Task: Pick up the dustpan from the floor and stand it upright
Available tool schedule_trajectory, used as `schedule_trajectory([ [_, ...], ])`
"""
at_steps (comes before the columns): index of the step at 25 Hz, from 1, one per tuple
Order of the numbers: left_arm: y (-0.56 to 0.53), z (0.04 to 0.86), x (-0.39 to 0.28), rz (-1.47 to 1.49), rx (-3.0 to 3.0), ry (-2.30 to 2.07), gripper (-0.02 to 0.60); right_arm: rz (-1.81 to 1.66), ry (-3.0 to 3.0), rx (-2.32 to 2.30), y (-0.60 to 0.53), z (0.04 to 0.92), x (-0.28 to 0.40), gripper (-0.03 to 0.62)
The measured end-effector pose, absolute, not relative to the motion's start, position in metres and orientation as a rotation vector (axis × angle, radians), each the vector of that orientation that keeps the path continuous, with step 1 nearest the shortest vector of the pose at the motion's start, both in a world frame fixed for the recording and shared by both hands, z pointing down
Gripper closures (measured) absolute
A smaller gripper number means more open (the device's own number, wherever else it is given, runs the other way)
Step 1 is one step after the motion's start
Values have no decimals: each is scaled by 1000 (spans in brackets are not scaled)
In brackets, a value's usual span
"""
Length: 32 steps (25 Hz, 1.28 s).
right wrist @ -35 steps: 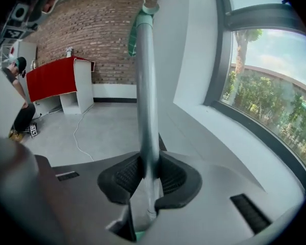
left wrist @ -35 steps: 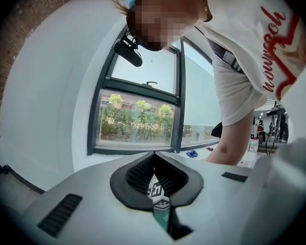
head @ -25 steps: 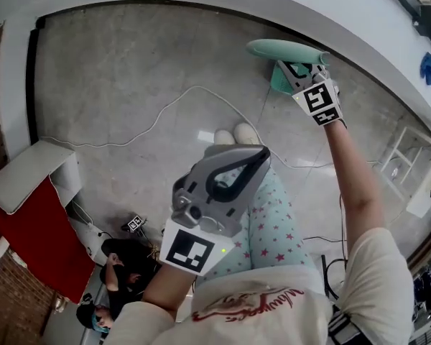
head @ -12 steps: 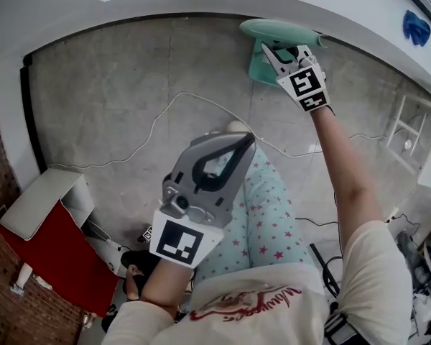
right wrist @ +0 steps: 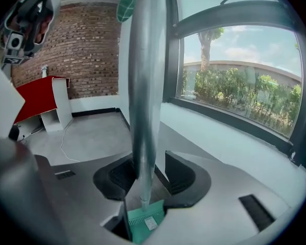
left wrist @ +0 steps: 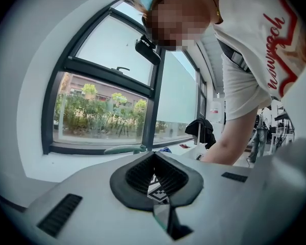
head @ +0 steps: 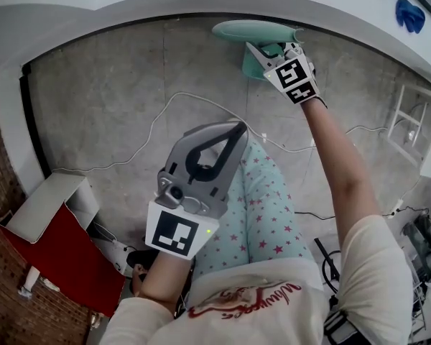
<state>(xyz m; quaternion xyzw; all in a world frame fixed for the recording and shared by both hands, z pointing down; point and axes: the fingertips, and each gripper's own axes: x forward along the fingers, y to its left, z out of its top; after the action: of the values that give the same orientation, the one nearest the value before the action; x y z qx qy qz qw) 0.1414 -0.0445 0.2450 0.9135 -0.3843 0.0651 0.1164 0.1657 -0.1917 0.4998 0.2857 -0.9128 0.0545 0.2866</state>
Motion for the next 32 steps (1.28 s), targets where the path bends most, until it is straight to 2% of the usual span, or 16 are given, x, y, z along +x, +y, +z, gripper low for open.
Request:
schedule_trajectory([
  [8,-46,241,141,193,2672,-1130,562,197,-2415,717,-175,503,162,420],
  [16,-46,225,146,217,2719,-1106,562,294,-2423,901,-163,459,201,388],
  [19,-46,210,145,237,2731,-1104,563,326,-2456,938,-141,420,208,388],
  [29,-56,145,156,137,2751,-1151,561,291,-2656,1115,-91,211,202,391],
  [30,-55,138,157,126,2753,-1149,563,297,-2687,1140,-87,193,200,403],
  [31,-54,131,157,114,2754,-1146,561,300,-2706,1163,-83,177,199,445],
  [32,-52,124,157,101,2753,-1145,563,305,-2710,1176,-77,163,198,522],
])
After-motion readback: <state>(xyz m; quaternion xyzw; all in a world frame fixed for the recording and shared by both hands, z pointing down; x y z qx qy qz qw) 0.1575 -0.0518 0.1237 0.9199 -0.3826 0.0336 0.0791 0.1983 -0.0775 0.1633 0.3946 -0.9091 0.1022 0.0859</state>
